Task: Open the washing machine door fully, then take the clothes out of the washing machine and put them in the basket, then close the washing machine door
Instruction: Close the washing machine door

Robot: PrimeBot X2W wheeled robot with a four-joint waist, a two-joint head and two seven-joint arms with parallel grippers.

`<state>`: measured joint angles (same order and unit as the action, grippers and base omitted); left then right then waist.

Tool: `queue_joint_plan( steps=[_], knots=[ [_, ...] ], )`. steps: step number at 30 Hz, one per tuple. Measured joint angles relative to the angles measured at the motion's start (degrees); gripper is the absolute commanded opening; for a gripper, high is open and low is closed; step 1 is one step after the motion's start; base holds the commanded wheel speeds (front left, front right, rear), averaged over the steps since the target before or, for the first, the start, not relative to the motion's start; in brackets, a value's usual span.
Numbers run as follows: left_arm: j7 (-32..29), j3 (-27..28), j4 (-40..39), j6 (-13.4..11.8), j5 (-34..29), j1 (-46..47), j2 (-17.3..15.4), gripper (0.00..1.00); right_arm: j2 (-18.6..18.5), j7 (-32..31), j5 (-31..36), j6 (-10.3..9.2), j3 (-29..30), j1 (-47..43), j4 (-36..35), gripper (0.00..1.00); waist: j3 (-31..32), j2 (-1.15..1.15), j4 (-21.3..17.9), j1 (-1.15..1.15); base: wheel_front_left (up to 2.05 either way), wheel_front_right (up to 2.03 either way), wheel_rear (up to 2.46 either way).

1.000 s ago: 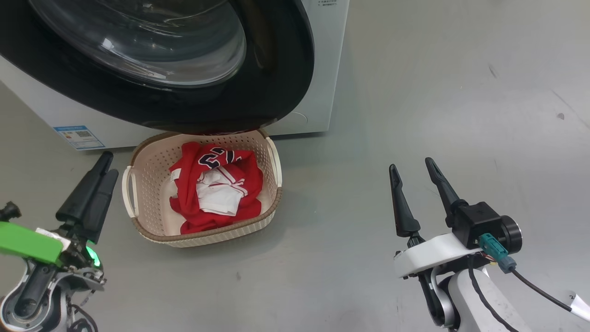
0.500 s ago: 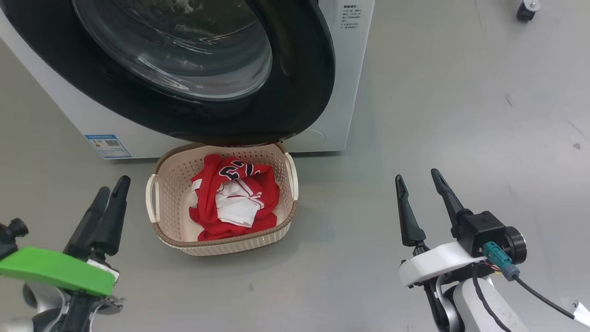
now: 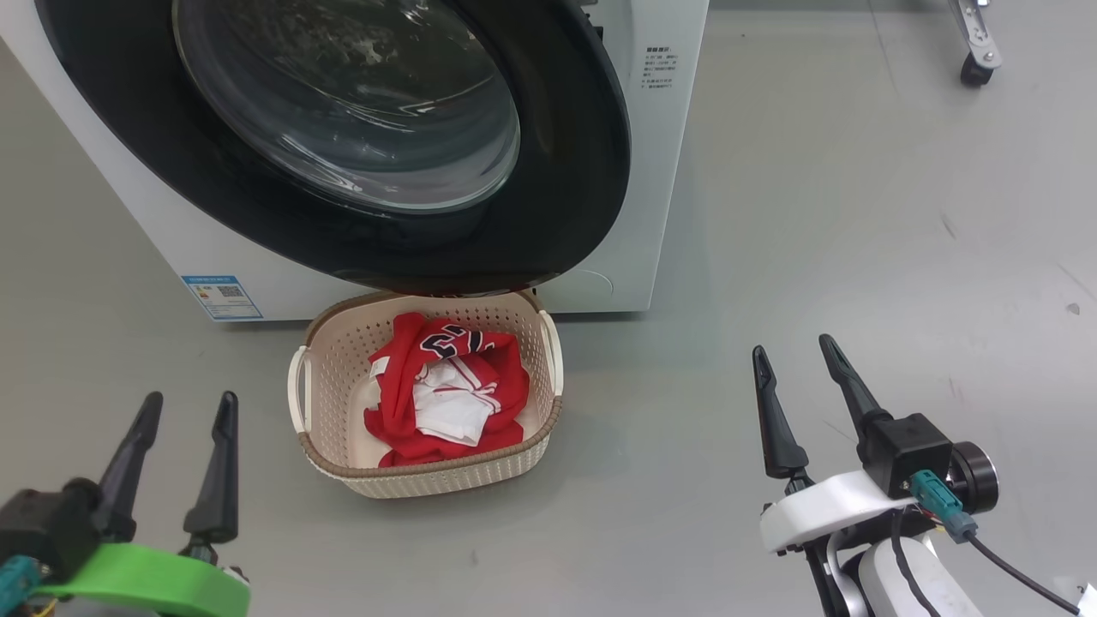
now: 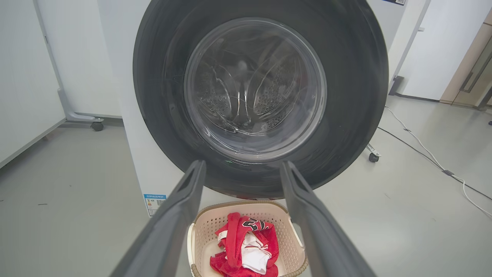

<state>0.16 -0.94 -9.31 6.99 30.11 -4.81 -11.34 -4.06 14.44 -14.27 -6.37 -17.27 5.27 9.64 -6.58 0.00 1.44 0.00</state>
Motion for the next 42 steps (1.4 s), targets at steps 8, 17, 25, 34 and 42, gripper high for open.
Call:
queue_joint_plan(
  steps=[8, 17, 25, 34, 42],
  knots=[
    [3.15, -3.02, 2.18, -4.1, -8.01, -3.26, 0.09, 1.0, 0.0, 0.0, 0.03, -0.01, 0.41, -2.07, 0.01, 1.0, 1.59, 0.0, 0.24, 0.0, 0.0, 0.0, 0.0],
    [6.06, -5.32, 5.76, -7.28, -11.09, -5.78, 2.46, 1.0, 0.23, 0.0, 0.03, -0.2, 1.03, -5.64, 0.44, 1.0, 2.86, 0.0, 0.81, 0.0, 0.0, 0.0, 0.0],
    [8.11, -6.08, 6.79, -8.72, -11.66, -5.95, 3.5, 1.0, 0.36, 0.0, 0.05, -0.25, 1.32, -6.14, 0.34, 1.0, 2.65, 0.0, 0.36, 0.0, 0.0, 0.0, 0.0],
    [9.58, -6.56, 7.7, -9.25, -12.06, -5.94, 4.35, 1.0, 0.45, 0.0, 0.21, -0.25, 1.68, -6.58, 0.0, 1.0, 2.57, 0.0, 0.07, 0.0, 0.0, 0.0, 0.0],
    [10.07, -6.82, 8.4, -9.55, -12.16, -5.93, 4.58, 1.0, 0.48, -0.01, 0.22, -0.25, 1.7, -6.66, -0.18, 1.0, 2.58, 0.0, -0.08, 0.0, 0.0, 0.0, 0.0]
  ],
)
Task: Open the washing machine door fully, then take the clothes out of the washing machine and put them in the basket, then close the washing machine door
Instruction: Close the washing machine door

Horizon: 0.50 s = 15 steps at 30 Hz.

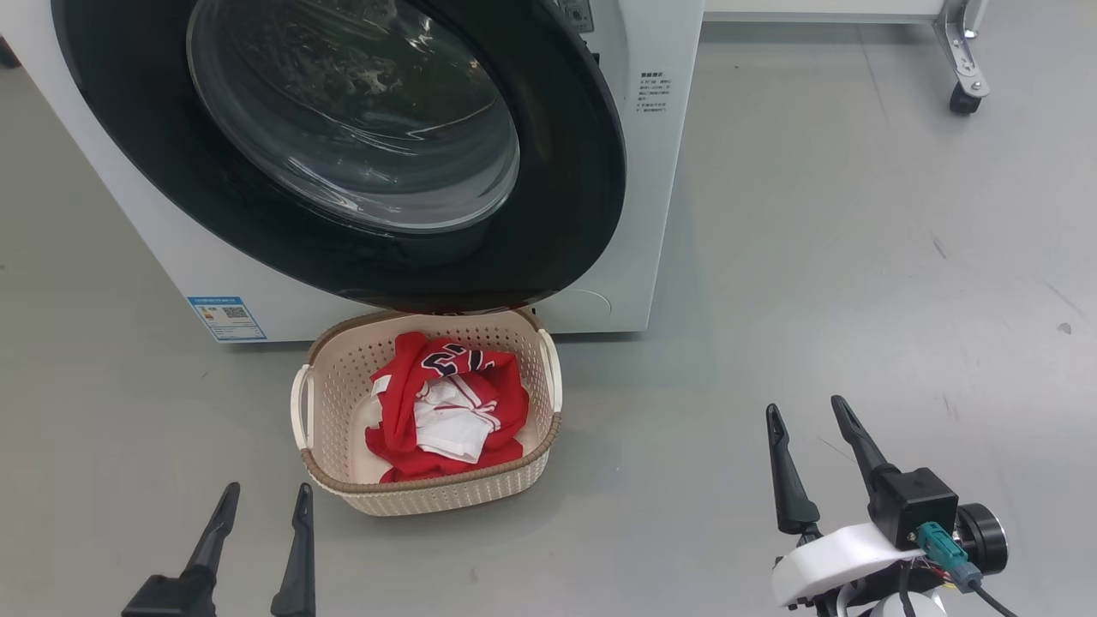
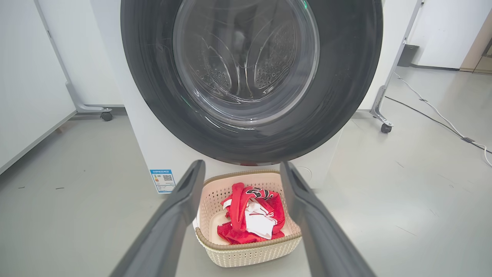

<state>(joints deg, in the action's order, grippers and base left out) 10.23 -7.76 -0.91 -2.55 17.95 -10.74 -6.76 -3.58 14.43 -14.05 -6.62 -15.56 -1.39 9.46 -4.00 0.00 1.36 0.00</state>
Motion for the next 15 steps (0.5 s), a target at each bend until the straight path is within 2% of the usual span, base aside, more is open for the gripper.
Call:
queue_joint_plan(
  steps=[10, 11, 12, 13, 15],
  knots=[
    [0.51, -0.37, 0.44, -0.19, -0.43, 0.08, 0.42, 1.0, 0.04, 0.01, 0.16, 0.0, -0.01, -0.01, -0.37, 1.0, -0.32, 0.0, -0.11, 0.0, 0.0, 0.0, 0.0],
    [0.52, -0.38, 0.46, -0.2, -0.46, 0.09, 0.42, 1.0, 0.05, 0.01, 0.16, 0.0, 0.0, -0.02, -0.38, 0.95, -0.36, 0.0, -0.1, 0.0, 0.0, 0.0, 0.0],
    [0.53, -0.37, 0.46, -0.25, -0.46, 0.09, 0.42, 1.0, 0.05, 0.01, 0.16, 0.0, 0.01, -0.02, -0.4, 0.3, -0.39, 0.0, -0.09, 0.0, 0.0, 0.0, 0.0],
    [0.64, -0.32, 0.48, -0.25, -0.45, 0.1, 0.48, 1.0, 0.07, 0.01, 0.16, 0.0, 0.05, -0.02, -0.45, 0.0, -0.43, 0.0, -0.07, 0.0, 0.0, 0.0, 0.0],
    [0.69, -0.32, 0.55, -0.26, -0.45, 0.11, 0.58, 1.0, 0.07, 0.01, 0.15, 0.01, 0.13, -0.02, -0.51, 0.0, -0.52, 0.0, -0.02, 0.0, 0.0, 0.0, 0.0]
  ],
)
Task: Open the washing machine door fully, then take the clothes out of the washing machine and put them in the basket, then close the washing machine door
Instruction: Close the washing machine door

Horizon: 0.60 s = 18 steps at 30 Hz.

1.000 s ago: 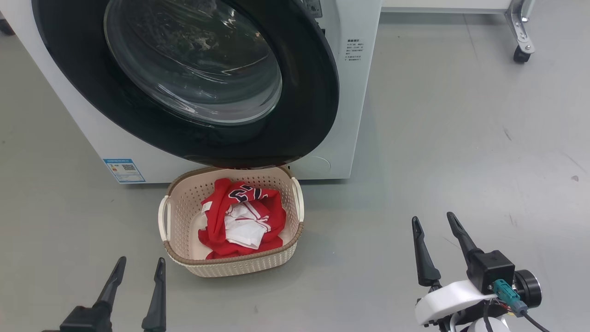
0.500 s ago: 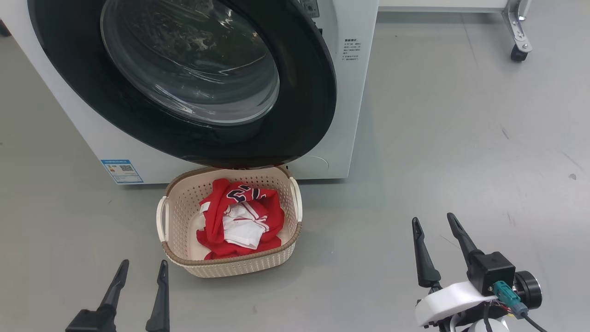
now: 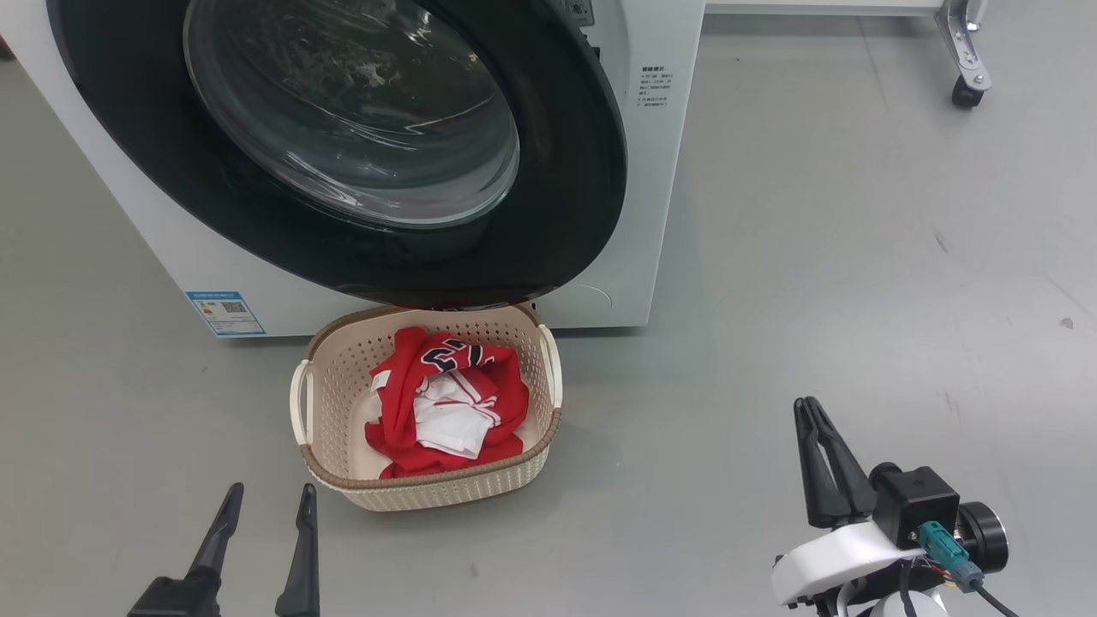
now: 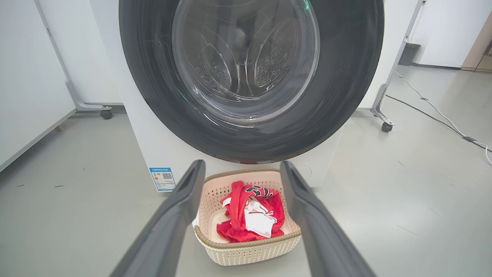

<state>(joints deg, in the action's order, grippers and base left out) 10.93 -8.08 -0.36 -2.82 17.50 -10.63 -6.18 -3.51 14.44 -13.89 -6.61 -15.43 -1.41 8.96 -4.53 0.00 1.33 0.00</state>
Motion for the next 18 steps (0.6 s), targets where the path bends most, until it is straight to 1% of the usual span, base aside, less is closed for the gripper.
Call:
queue_joint_plan(
  steps=[4, 10, 16, 18],
  knots=[
    [0.31, -0.03, 0.02, -0.01, 0.0, 0.06, 0.0, 1.0, 0.01, 0.0, 0.01, 0.18, -0.03, 0.01, -0.13, 0.0, -0.44, 0.0, 0.15, 0.0, 0.0, 0.0, 0.0],
    [0.34, -0.24, -0.02, 0.0, -0.01, 0.83, 0.02, 1.0, -0.42, 0.0, 0.48, 1.57, -0.63, 1.87, -0.43, 0.0, -1.75, 0.0, 0.75, 0.0, 0.0, 0.0, 0.0],
    [0.68, -0.74, -0.19, 0.02, -0.02, 3.08, 0.12, 1.0, -1.36, -0.01, 1.04, 3.79, -1.69, 8.23, -0.91, 0.0, -3.52, 0.0, 1.99, 0.0, 0.0, 0.0, 0.0],
    [0.91, -0.76, -0.23, 0.08, -0.02, 3.59, 0.12, 1.0, -1.12, -0.01, 0.29, 5.1, -1.63, 10.37, -1.18, 0.0, -4.2, 0.0, 2.57, 0.0, 0.0, 0.0, 0.0]
  ],
)
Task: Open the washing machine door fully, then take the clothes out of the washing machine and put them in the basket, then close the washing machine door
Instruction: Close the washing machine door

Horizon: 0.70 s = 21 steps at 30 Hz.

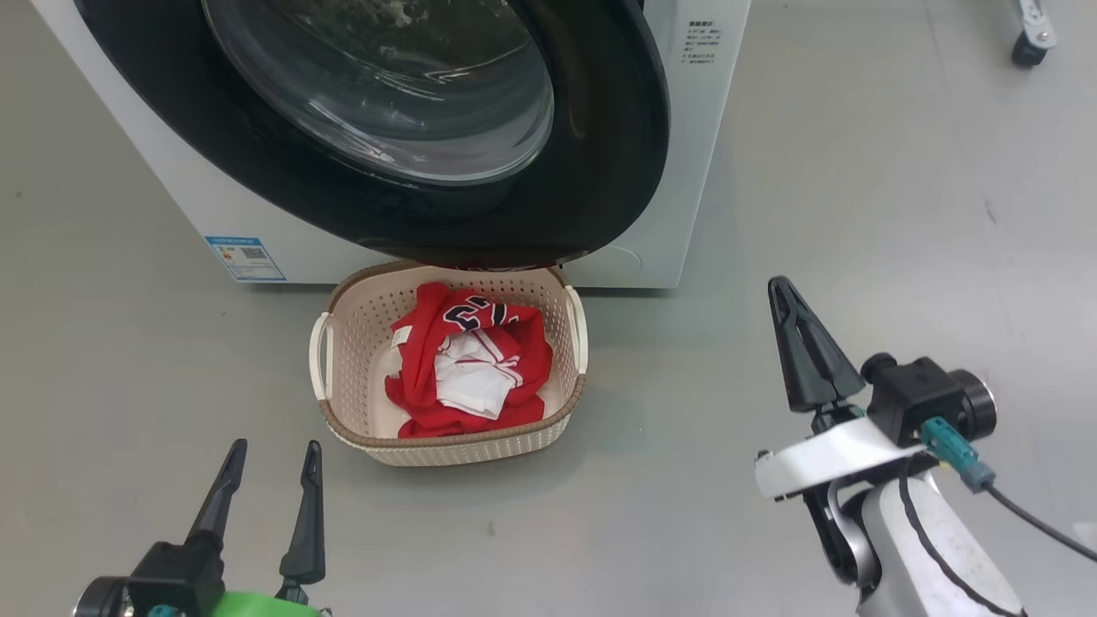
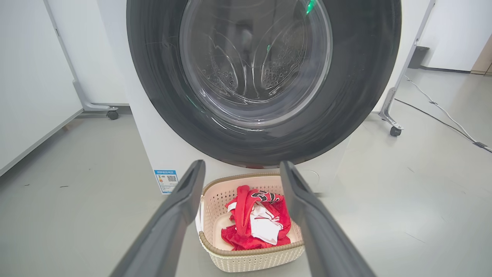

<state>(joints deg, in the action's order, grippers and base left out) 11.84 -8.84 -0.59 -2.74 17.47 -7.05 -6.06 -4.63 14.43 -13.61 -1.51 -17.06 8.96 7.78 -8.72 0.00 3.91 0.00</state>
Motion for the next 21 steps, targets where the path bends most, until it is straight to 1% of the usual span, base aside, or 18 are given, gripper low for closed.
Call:
queue_joint_plan(
  steps=[6, 12, 17, 21],
  knots=[
    [0.27, 0.12, -0.18, 0.03, 0.0, 2.01, 0.14, 1.0, -0.18, -1.25, -0.68, 2.93, -0.49, 8.42, 1.16, 0.0, -2.46, 0.0, 1.9, 0.0, 0.0, 0.0, 0.0],
    [0.82, -0.04, -0.26, 0.6, 0.01, 5.07, 0.35, 1.0, -0.55, -3.85, -0.37, 5.09, -1.54, 16.37, 4.14, 0.0, -5.17, 0.0, 4.11, 0.0, 0.0, 0.0, 0.0],
    [0.87, -0.05, -0.22, 0.97, 0.13, 6.9, 1.04, 1.0, -0.62, -5.55, -0.4, 5.98, -1.57, 22.32, 7.17, 0.0, -7.51, 0.0, 5.94, 0.0, 0.0, 0.0, 0.0],
    [1.35, -0.04, 0.02, 1.03, 0.19, 8.25, 1.2, 1.0, -0.76, -6.39, -0.49, 6.32, -1.34, 26.22, 9.76, 0.0, -9.34, 0.0, 7.23, 0.0, 0.0, 0.0, 0.0]
  ],
)
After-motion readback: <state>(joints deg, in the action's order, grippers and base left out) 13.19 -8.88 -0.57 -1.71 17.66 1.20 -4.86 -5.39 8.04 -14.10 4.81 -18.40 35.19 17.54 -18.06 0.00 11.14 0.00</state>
